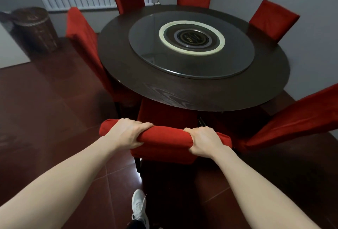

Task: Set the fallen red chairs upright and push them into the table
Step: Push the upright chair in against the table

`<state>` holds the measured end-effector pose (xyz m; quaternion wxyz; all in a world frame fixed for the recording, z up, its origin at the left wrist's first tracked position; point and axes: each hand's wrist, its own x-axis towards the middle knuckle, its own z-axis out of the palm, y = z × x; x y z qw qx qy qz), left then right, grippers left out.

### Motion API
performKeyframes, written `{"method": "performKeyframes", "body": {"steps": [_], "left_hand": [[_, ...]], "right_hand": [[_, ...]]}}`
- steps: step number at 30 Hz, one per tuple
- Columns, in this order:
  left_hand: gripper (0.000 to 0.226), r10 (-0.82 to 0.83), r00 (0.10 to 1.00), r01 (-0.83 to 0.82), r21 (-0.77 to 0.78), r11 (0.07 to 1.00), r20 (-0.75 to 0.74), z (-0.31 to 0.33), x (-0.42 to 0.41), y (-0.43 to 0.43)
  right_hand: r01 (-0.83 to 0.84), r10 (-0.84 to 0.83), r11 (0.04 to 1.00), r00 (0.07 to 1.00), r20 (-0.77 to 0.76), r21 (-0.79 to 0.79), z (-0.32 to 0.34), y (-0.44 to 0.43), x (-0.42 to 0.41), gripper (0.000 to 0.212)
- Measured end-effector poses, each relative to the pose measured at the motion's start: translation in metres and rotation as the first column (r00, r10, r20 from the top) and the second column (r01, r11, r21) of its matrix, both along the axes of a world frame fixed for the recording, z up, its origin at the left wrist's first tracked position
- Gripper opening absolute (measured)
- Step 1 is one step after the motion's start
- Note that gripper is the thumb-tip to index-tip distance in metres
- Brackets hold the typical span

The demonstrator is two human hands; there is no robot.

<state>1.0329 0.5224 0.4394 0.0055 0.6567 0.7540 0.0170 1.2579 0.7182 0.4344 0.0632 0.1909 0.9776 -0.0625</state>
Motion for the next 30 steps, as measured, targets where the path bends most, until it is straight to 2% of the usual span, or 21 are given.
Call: {"method": "performKeyframes", "body": {"steps": [4, 13, 18, 24, 27, 30], "left_hand": [[0.059, 0.002, 1.000, -0.001, 0.052, 0.999, -0.015, -0.003, 0.014, 0.018], [0.066, -0.006, 1.000, 0.007, 0.078, 0.997, -0.019, -0.012, 0.038, 0.045], [0.076, -0.022, 1.000, 0.022, 0.027, 0.999, -0.006, -0.011, 0.040, 0.056], [0.079, -0.099, 0.994, 0.100, -0.029, 0.995, 0.041, -0.011, 0.065, 0.090], [0.079, -0.120, 0.991, 0.121, -0.014, 0.993, 0.050, -0.015, 0.060, 0.095], [0.081, -0.127, 0.990, 0.129, -0.020, 0.992, 0.060, -0.015, 0.060, 0.093]], "right_hand": [[0.004, -0.005, 0.999, 1.000, 0.028, 0.052, 0.008, 0.024, 0.006, 0.040], [0.031, -0.032, 0.998, 0.999, 0.026, 0.048, 0.015, 0.050, 0.025, 0.051], [0.024, -0.028, 0.997, 0.998, 0.061, 0.068, 0.020, 0.058, 0.028, 0.054], [0.169, -0.181, 0.982, 0.970, 0.164, 0.087, 0.029, 0.079, 0.042, 0.065], [0.175, -0.194, 0.979, 0.953, 0.231, 0.101, 0.030, 0.083, 0.036, 0.068], [0.172, -0.195, 0.977, 0.957, 0.216, 0.123, 0.027, 0.079, 0.034, 0.070]]}}
